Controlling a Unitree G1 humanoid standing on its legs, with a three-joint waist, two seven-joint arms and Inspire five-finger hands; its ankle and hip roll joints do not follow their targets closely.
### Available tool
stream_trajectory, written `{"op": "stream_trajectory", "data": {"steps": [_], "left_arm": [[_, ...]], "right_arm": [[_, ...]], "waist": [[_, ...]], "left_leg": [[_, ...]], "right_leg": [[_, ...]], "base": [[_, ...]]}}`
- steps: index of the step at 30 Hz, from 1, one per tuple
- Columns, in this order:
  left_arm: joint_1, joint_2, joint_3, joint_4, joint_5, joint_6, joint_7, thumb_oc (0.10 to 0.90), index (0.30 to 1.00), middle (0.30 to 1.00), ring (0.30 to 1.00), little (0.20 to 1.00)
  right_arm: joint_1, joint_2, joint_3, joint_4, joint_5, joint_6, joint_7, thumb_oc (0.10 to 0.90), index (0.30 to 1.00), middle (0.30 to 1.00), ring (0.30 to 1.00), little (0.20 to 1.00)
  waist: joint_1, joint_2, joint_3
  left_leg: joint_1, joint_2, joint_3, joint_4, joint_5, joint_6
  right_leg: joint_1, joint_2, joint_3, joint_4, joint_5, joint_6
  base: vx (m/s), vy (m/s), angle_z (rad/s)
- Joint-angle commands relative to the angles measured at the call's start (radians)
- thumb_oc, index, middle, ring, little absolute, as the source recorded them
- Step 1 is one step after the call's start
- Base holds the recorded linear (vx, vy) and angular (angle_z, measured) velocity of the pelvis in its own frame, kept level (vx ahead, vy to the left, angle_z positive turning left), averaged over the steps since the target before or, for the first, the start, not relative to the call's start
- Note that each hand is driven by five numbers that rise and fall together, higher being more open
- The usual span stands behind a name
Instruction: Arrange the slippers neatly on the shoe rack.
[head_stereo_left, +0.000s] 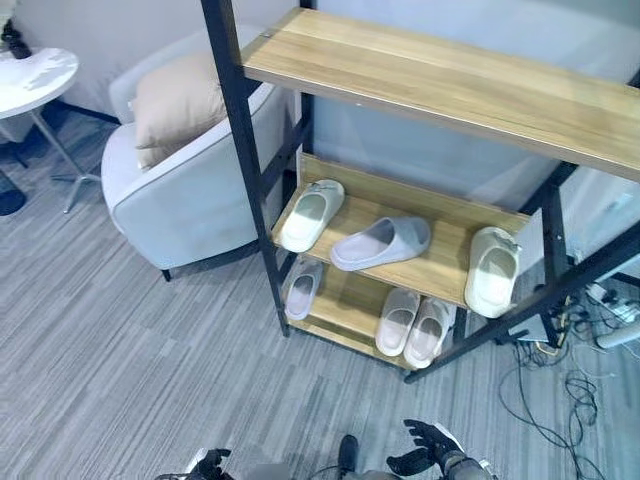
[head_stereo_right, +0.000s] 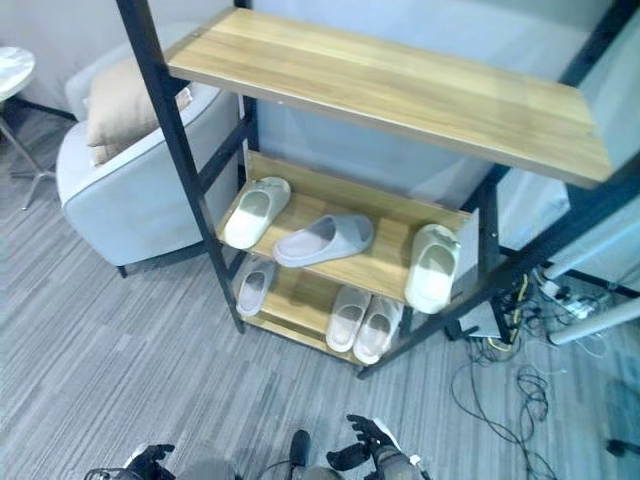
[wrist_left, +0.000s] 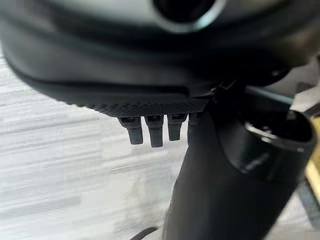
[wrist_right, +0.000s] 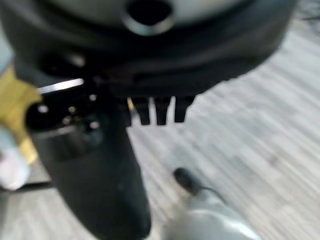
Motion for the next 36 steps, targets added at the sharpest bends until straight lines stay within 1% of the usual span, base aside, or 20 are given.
{"op": "stream_trajectory", "data": {"steps": [1, 2, 3, 4, 6, 8, 9, 12, 14, 19, 21, 23, 24, 25, 26, 27, 28, 30, 33, 36], "left_arm": [[-0.039, -0.011, -0.065, -0.038, 0.013, -0.03, 0.035, 0.8, 0.9, 0.9, 0.9, 0.9], [-0.037, -0.01, -0.073, -0.038, 0.017, -0.029, 0.037, 0.8, 0.9, 0.9, 0.9, 0.9], [-0.033, -0.012, -0.075, -0.031, 0.009, -0.031, 0.039, 0.8, 0.9, 0.9, 0.9, 0.9], [-0.032, -0.012, -0.074, -0.025, 0.002, -0.029, 0.045, 0.8, 0.9, 0.9, 0.9, 0.9], [-0.035, -0.018, -0.071, -0.007, -0.003, -0.027, 0.05, 0.8, 0.9, 0.9, 0.9, 0.9], [-0.03, -0.023, -0.049, 0.013, -0.016, -0.021, 0.052, 0.8, 0.9, 0.9, 0.9, 0.9], [-0.018, -0.029, -0.043, 0.025, -0.004, -0.017, 0.049, 0.8, 0.9, 0.9, 0.9, 0.9], [-0.014, -0.027, -0.051, 0.023, 0.021, -0.014, 0.045, 0.8, 0.9, 0.9, 0.9, 0.9], [-0.015, -0.012, -0.057, 0.011, 0.04, -0.014, 0.046, 0.8, 0.9, 0.9, 0.9, 0.9], [-0.02, 0.005, -0.02, -0.009, 0.013, -0.019, 0.052, 0.8, 0.9, 0.9, 0.9, 0.9], [-0.029, 0.014, -0.002, -0.017, -0.003, -0.025, 0.056, 0.8, 0.9, 0.9, 0.9, 0.9], [-0.024, 0.017, 0.011, -0.025, -0.008, -0.03, 0.058, 0.8, 0.9, 0.9, 0.9, 0.9], [-0.011, 0.023, 0.024, -0.033, -0.01, -0.035, 0.056, 0.8, 0.9, 0.9, 0.9, 0.9], [-0.011, 0.023, 0.023, -0.033, -0.01, -0.035, 0.056, 0.8, 0.9, 0.9, 0.9, 0.9], [-0.006, 0.022, 0.028, -0.03, -0.003, -0.039, 0.05, 0.8, 0.9, 0.9, 0.9, 0.9], [0.002, 0.025, 0.042, -0.016, 0.014, -0.032, 0.04, 0.8, 0.9, 0.9, 0.9, 0.9], [0.002, 0.024, 0.041, -0.016, 0.014, -0.033, 0.04, 0.8, 0.9, 0.9, 0.9, 0.9], [0.018, 0.007, 0.048, 0.012, 0.043, -0.033, 0.021, 0.8, 0.9, 0.9, 0.9, 0.9], [0.029, -0.006, 0.04, 0.022, 0.06, -0.034, 0.015, 0.8, 0.9, 0.9, 0.9, 0.9], [0.055, -0.033, 0.015, 0.016, 0.08, -0.041, 0.001, 0.8, 0.9, 0.9, 0.9, 0.9]], "right_arm": [[-0.012, -0.08, -0.016, -0.141, -0.009, -0.054, -0.036, 0.8, 0.9, 0.9, 0.9, 0.9], [-0.013, -0.087, -0.014, -0.165, -0.012, -0.055, -0.038, 0.8, 0.9, 0.9, 0.9, 0.9], [-0.015, -0.096, -0.005, -0.21, -0.026, -0.061, -0.042, 0.8, 0.9, 0.9, 0.9, 0.9], [-0.019, -0.099, 0.001, -0.222, -0.039, -0.06, -0.045, 0.8, 0.9, 0.9, 0.9, 0.9], [-0.031, -0.105, 0.009, -0.243, -0.061, -0.061, -0.051, 0.8, 0.9, 0.9, 0.9, 0.9], [-0.036, -0.106, 0.01, -0.262, -0.07, -0.064, -0.049, 0.8, 0.9, 0.9, 0.9, 0.9], [-0.024, -0.106, 0.004, -0.289, -0.081, -0.06, -0.04, 0.8, 0.9, 0.9, 0.9, 0.9], [-0.006, -0.108, -0.008, -0.315, -0.07, -0.062, -0.033, 0.8, 0.9, 0.9, 0.9, 0.9], [0.016, -0.111, -0.038, -0.397, -0.044, -0.068, -0.027, 0.8, 0.9, 0.9, 0.9, 0.9], [0.035, -0.14, -0.069, -0.551, -0.078, -0.082, -0.036, 0.8, 0.9, 0.9, 0.9, 0.9], [0.024, -0.153, -0.075, -0.642, -0.099, -0.092, -0.036, 0.8, 0.9, 0.9, 0.9, 0.9], [0.013, -0.163, -0.076, -0.737, -0.12, -0.104, -0.035, 0.8, 0.9, 0.9, 0.9, 0.9], [0.011, -0.184, -0.074, -0.855, -0.14, -0.121, -0.025, 0.8, 0.9, 0.9, 0.9, 0.9], [0.013, -0.185, -0.075, -0.858, -0.14, -0.119, -0.023, 0.8, 0.9, 0.9, 0.9, 0.9], [0.015, -0.195, -0.076, -0.901, -0.143, -0.132, -0.017, 0.8, 0.9, 0.9, 0.9, 0.9], [0.029, -0.214, -0.074, -1.018, -0.13, -0.151, 0.021, 0.8, 0.9, 0.9, 0.9, 0.9], [0.032, -0.215, -0.076, -1.022, -0.129, -0.149, 0.023, 0.8, 0.9, 0.9, 0.9, 0.9], [0.052, -0.264, -0.087, -1.163, -0.079, -0.194, 0.063, 0.8, 0.9, 0.9, 0.9, 0.9], [0.055, -0.273, -0.103, -1.201, -0.084, -0.201, 0.057, 0.8, 0.9, 0.9, 0.9, 0.9], [0.046, -0.264, -0.169, -1.204, -0.067, -0.205, 0.011, 0.8, 0.9, 0.9, 0.9, 0.9]], "waist": [[-0.02, 0.009, 0.001], [-0.017, 0.01, 0.0], [-0.001, 0.015, -0.002], [0.008, 0.014, 0.001], [0.019, 0.012, 0.002], [0.024, 0.014, -0.007], [0.02, 0.021, -0.027], [0.01, 0.017, -0.043], [0.0, 0.008, -0.056], [-0.001, 0.004, -0.057], [0.003, 0.007, -0.047], [0.013, 0.013, -0.036], [0.023, 0.013, -0.026], [0.022, 0.014, -0.025], [0.027, 0.011, -0.029], [0.023, 0.004, -0.033], [0.024, 0.005, -0.033], [0.024, 0.001, -0.05], [0.024, 0.004, -0.054], [0.025, 0.01, -0.077]], "left_leg": [[0.039, 0.11, 0.014, -0.407, 0.172, 0.03], [0.031, 0.109, -0.008, -0.447, 0.201, 0.025], [0.013, 0.098, -0.098, -0.521, 0.244, 0.019], [0.003, 0.096, -0.154, -0.543, 0.269, 0.011], [-0.025, 0.089, -0.234, -0.556, 0.285, 0.006], [-0.009, 0.077, -0.263, -0.566, 0.272, 0.004], [0.005, 0.076, -0.255, -0.576, 0.274, 0.008], [0.023, 0.06, -0.24, -0.569, 0.259, 0.02], [0.038, 0.034, -0.201, -0.566, 0.228, 0.05], [0.06, 0.0, -0.159, -0.578, 0.192, 0.089], [0.066, -0.005, -0.136, -0.585, 0.188, 0.1], [0.077, -0.002, -0.107, -0.589, 0.182, 0.102], [0.096, -0.004, -0.075, -0.599, 0.173, 0.103], [0.098, -0.003, -0.076, -0.6, 0.173, 0.103], [0.092, -0.009, -0.07, -0.593, 0.17, 0.103], [0.093, -0.018, -0.068, -0.592, 0.167, 0.106], [0.094, -0.018, -0.066, -0.592, 0.166, 0.106], [0.107, -0.024, -0.067, -0.603, 0.159, 0.108], [0.112, -0.024, -0.069, -0.605, 0.156, 0.108], [0.132, -0.024, -0.076, -0.615, 0.15, 0.108]], "right_leg": [[0.036, 0.007, -0.01, 0.043, -0.127, 0.138], [0.045, 0.01, -0.006, 0.046, -0.135, 0.138], [0.062, 0.026, 0.018, 0.049, -0.156, 0.135], [0.074, 0.032, 0.032, 0.055, -0.168, 0.133], [0.089, 0.035, 0.067, 0.063, -0.185, 0.134], [0.103, 0.031, 0.099, 0.067, -0.191, 0.142], [0.103, 0.017, 0.107, 0.071, -0.188, 0.155], [0.098, -0.009, 0.128, 0.08, -0.176, 0.172], [0.073, -0.046, 0.171, 0.093, -0.157, 0.204], [0.026, -0.083, 0.208, 0.127, -0.134, 0.239], [-0.011, -0.1, 0.189, 0.171, -0.109, 0.254], [-0.04, -0.118, 0.117, 0.202, -0.082, 0.258], [-0.06, -0.127, 0.023, 0.178, -0.061, 0.247], [-0.057, -0.126, 0.022, 0.176, -0.06, 0.247], [-0.035, -0.135, -0.015, 0.131, -0.066, 0.255], [-0.025, -0.12, 0.014, 0.103, -0.067, 0.245], [-0.024, -0.12, 0.016, 0.103, -0.068, 0.245], [-0.018, -0.111, 0.055, 0.071, -0.06, 0.25], [-0.01, -0.111, 0.052, 0.066, -0.059, 0.249], [0.014, -0.109, 0.037, 0.046, -0.061, 0.248]], "base": [[0.11, 0.043, 0.22], [0.25, 0.104, 0.38], [0.27, 0.11, 0.12], [0.27, 0.123, -0.2], [0.19, 0.123, -0.65], [0.22, 0.241, -0.49], [0.21, 0.251, -0.39], [0.17, 0.274, -0.35], [0.15, 0.369, -0.43], [0.05, 0.235, -0.45], [-0.03, 0.205, -0.46], [-0.03, 0.155, -0.4], [-0.01, 0.098, -0.55], [0.0, 0.075, -0.63], [0.01, 0.041, -0.76], [0.02, 0.041, -0.45], [0.02, 0.04, -0.23], [0.06, 0.017, 0.14], [0.06, 0.004, 0.08], [0.1, 0.009, 0.04]]}}
